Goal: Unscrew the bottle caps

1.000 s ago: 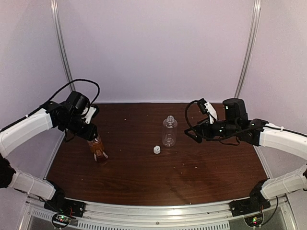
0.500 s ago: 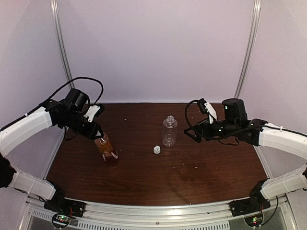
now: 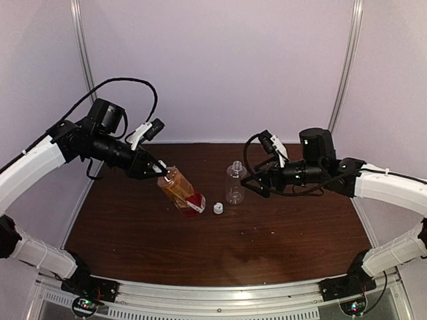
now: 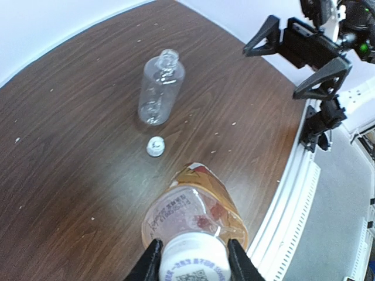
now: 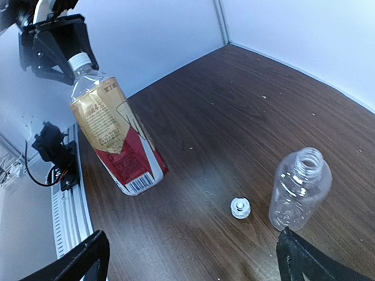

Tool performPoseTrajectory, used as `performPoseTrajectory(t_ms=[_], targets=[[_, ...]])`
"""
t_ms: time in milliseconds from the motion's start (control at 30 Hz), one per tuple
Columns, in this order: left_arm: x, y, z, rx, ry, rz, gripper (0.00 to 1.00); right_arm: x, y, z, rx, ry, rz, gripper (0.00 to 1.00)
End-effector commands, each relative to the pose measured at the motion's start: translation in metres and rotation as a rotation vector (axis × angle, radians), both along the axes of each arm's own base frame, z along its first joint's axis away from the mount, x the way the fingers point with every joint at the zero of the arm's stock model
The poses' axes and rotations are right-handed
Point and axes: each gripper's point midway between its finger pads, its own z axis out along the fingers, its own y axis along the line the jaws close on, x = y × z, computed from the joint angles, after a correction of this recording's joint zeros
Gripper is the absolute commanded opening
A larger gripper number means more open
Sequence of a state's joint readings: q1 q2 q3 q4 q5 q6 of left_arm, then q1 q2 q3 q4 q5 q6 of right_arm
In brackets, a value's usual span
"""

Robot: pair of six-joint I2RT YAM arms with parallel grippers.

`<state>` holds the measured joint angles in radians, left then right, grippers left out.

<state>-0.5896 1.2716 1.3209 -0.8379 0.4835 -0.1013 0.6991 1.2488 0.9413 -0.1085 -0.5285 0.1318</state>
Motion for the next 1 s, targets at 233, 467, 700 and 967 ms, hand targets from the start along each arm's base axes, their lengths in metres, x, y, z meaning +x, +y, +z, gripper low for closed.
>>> performPoseTrajectory(t_ms=[233,467,700,967], targets=[[-0.008,-0.065,0.06,-0.231,-0.001,-0.194,0.07,-0.051,0.058,0.035,0.018,-0.177,0.276,1.0],[-0.007,-0.086,0.072,-0.316,0.022,-0.193,0.02,-0.045,0.066,0.036,-0.014,-0.212,0.233,1.0],[-0.016,-0.098,0.074,-0.332,0.013,-0.206,0.0,-0.036,0.068,0.037,-0.048,-0.245,0.199,1.0],[-0.019,-0.103,0.073,-0.317,-0.004,-0.202,0.0,-0.036,0.073,0.031,-0.084,-0.257,0.212,0.89]])
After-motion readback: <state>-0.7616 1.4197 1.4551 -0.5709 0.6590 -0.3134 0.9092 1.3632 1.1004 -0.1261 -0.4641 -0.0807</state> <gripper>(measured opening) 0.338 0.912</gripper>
